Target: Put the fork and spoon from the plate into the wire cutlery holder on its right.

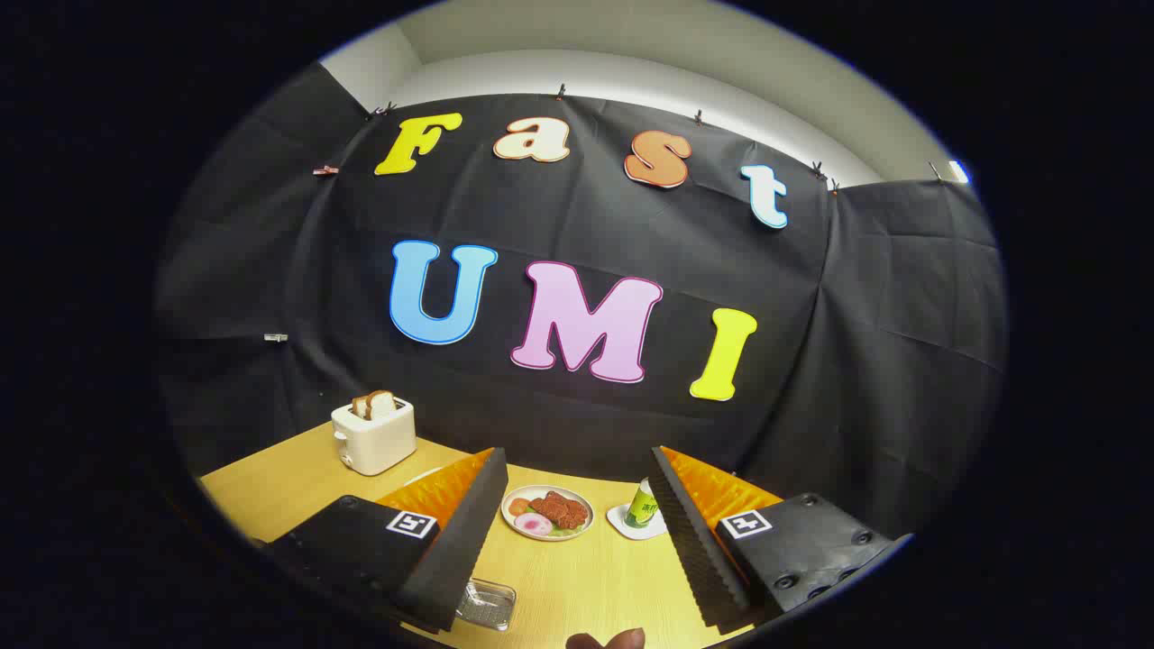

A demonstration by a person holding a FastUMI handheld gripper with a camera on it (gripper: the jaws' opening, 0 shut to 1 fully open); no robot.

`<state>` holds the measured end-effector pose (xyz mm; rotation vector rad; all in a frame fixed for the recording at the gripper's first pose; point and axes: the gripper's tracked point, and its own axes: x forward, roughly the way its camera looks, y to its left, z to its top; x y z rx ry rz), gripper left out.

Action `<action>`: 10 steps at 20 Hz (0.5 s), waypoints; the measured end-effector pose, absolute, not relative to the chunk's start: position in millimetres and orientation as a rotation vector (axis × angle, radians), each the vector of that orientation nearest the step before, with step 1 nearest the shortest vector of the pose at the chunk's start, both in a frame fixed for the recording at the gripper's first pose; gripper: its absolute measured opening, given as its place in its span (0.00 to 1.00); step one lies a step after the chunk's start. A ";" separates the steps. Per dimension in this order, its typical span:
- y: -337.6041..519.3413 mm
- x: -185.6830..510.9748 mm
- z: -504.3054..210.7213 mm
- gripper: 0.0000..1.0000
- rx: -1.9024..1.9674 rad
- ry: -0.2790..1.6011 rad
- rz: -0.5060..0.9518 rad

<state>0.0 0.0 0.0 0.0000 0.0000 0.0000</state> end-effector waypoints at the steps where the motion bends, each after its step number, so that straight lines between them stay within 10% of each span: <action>1: -0.2 0.3 -1.4 0.98 -0.003 0.000 -0.001; 10: -11.0 8.1 -10.2 0.98 0.007 0.022 -0.020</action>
